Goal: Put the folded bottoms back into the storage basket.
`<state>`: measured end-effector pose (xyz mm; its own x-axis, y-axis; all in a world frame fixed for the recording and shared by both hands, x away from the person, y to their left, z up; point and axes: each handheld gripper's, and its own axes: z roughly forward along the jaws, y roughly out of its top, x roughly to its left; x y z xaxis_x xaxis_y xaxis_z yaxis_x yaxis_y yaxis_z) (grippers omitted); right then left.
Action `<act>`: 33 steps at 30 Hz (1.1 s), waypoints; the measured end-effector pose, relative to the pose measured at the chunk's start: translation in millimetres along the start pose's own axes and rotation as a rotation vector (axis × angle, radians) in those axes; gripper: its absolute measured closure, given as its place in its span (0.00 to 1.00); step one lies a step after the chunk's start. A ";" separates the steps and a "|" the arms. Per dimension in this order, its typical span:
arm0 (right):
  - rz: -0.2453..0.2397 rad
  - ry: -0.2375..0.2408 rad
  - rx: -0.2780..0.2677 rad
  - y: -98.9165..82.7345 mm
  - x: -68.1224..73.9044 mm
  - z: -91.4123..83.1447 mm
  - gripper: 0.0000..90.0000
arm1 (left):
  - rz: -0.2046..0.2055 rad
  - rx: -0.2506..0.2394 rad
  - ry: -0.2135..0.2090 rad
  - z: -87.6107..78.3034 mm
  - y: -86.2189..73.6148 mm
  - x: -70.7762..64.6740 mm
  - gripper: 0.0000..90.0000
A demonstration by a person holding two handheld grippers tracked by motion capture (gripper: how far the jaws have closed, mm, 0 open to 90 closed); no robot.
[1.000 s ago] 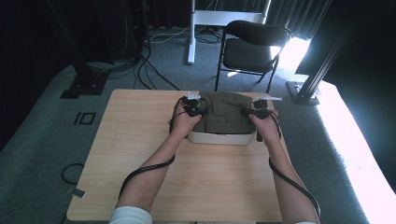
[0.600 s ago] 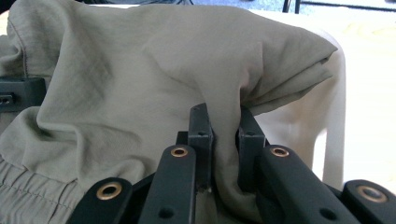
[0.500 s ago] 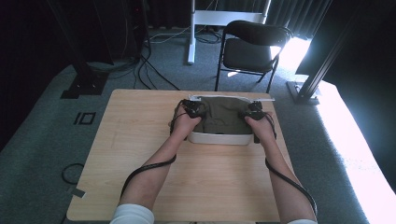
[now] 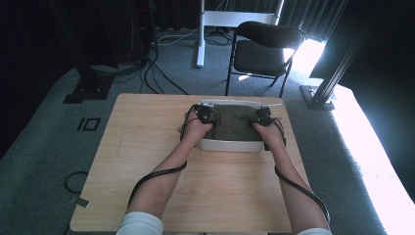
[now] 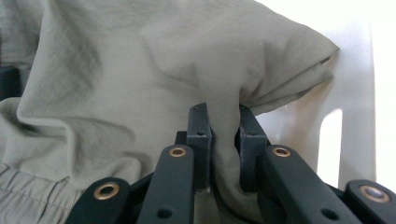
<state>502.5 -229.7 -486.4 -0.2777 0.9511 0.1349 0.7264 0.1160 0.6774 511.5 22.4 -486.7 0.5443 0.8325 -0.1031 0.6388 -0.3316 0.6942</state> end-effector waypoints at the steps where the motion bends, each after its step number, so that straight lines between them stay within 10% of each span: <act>1: -0.006 -0.010 0.008 0.4 1.0 0.5 0.84 | 0.012 0.018 0.013 0.8 1.2 -2.9 0.73; 16: -0.063 0.020 -0.076 7.6 0.4 -14.3 0.44 | -0.041 -0.058 0.007 -4.0 1.0 -5.2 0.44; 21: -0.042 0.077 -0.153 7.9 -4.5 -27.2 0.28 | 0.005 -0.168 -0.043 -12.7 2.1 -2.9 0.33; 25: -0.071 0.094 -0.194 4.5 -3.8 -32.6 0.22 | 0.018 -0.177 0.010 -19.9 1.4 -3.2 0.22; 29: -0.081 0.117 -0.209 1.3 -1.9 -36.7 0.21 | -0.015 -0.222 -0.030 -25.4 -0.8 -4.1 0.21; 33: -0.098 0.127 -0.235 -6.0 0.3 -41.8 0.18 | 0.058 -0.203 0.010 -33.5 -8.1 -7.5 0.20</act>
<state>471.8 -242.1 -460.1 -0.4271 0.8933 0.1397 0.5307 0.1226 0.8387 484.0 33.7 -467.7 0.5710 0.8192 -0.0524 0.4835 -0.2840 0.8280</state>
